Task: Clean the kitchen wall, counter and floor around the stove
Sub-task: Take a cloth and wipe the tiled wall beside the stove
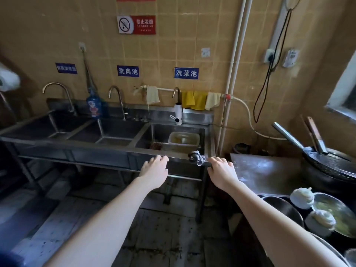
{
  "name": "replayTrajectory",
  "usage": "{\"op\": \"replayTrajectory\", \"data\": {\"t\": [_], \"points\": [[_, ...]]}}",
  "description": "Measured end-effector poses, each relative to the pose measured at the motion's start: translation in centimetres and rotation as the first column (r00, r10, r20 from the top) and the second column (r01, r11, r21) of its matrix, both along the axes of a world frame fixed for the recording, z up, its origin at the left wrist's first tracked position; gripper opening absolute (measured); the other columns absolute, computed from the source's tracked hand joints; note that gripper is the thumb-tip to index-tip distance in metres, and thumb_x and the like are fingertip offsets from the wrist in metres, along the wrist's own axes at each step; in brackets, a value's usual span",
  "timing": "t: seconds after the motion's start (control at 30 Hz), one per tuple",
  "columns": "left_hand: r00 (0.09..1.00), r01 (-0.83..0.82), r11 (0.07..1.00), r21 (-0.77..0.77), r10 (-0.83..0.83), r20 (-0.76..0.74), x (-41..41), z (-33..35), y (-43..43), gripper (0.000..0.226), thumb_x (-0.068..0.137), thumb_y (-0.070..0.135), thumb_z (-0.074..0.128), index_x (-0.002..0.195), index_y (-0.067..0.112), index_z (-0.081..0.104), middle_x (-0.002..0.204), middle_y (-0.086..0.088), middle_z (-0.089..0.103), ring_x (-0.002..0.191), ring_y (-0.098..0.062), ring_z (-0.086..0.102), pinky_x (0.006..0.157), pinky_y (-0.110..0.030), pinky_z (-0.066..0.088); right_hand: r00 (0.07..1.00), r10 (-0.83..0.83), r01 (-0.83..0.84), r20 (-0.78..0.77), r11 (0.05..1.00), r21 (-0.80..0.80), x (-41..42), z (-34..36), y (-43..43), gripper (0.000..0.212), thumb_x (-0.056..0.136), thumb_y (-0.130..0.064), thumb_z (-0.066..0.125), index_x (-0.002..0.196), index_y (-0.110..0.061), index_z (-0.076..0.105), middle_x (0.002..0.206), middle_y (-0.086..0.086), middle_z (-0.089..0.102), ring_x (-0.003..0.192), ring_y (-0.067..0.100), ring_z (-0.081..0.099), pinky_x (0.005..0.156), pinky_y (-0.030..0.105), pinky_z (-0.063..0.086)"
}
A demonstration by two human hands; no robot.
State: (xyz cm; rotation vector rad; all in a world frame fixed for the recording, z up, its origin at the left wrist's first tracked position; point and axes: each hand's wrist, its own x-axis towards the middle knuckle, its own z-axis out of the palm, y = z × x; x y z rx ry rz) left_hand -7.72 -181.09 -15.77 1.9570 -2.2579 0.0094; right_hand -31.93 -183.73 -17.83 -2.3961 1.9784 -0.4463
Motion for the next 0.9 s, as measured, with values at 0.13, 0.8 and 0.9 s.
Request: {"op": "replayTrajectory", "data": {"t": [0.13,0.8,0.9], "points": [[1.0,0.0,0.999,0.034,0.001,-0.029,0.5,-1.5,-5.4,0.033,0.096,0.026,0.043,0.129,0.019,0.041,0.13,-0.006,0.049,0.119,-0.028,0.048,0.097,-0.042,0.037,1.0,-0.019,0.018,0.003,0.999,0.039,0.4,-1.9,-4.7,0.034,0.092,-0.028,0.045,0.125,-0.023,0.049,0.134,-0.001,0.052,0.121,0.026,0.047,0.095,0.039,0.035],[0.997,0.051,0.97,0.237,-0.037,-0.066,1.2,-11.0,-28.3,0.034,0.097,0.022,0.044,0.13,0.019,0.042,0.13,-0.006,0.049,0.12,-0.025,0.048,0.104,-0.042,0.035,0.992,-0.113,0.095,0.058,0.963,0.253,1.5,-10.1,-25.7,0.035,0.09,-0.024,0.05,0.125,-0.025,0.051,0.129,-0.001,0.055,0.12,0.024,0.048,0.094,0.038,0.037],[0.997,0.053,0.964,0.26,-0.036,-0.071,0.1,-12.1,-30.4,0.033,0.097,0.021,0.043,0.13,0.018,0.042,0.13,-0.006,0.049,0.119,-0.026,0.048,0.103,-0.043,0.035,0.991,-0.113,0.087,0.071,0.951,0.295,1.1,-11.6,-28.2,0.037,0.09,-0.023,0.051,0.127,-0.025,0.05,0.131,0.0,0.054,0.12,0.025,0.048,0.095,0.038,0.038]]}}
